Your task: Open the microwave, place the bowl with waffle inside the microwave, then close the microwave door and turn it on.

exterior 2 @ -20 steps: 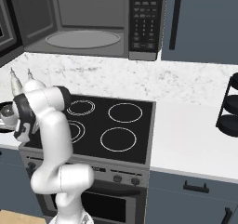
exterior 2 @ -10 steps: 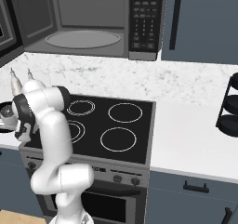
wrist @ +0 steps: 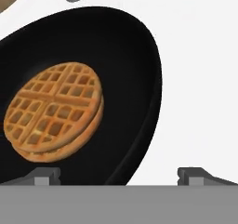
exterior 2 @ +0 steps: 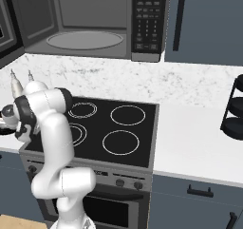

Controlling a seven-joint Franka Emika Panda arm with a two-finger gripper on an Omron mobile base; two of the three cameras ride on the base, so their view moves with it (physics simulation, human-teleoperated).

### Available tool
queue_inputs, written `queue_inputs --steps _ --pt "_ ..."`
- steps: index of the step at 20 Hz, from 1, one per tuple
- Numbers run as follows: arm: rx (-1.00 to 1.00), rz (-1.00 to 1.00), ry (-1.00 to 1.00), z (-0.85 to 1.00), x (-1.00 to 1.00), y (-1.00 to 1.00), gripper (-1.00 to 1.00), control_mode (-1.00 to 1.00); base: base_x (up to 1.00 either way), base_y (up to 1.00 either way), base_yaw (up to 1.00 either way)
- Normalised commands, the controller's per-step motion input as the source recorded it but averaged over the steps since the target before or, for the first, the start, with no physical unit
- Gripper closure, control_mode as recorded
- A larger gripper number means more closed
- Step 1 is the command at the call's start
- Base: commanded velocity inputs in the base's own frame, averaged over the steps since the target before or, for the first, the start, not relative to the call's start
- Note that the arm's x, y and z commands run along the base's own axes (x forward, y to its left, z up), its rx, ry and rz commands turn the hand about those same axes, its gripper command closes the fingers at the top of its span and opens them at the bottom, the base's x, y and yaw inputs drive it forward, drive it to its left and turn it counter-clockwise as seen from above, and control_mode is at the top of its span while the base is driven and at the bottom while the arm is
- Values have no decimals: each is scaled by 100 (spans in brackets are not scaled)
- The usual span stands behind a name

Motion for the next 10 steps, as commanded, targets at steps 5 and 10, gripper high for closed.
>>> queue_inputs --steps 5,10 --pt "0 -2 7 0 27 10 -100 -100 0 0 0" --pt "0 -1 9 0 29 10 -100 -100 0 0 0"
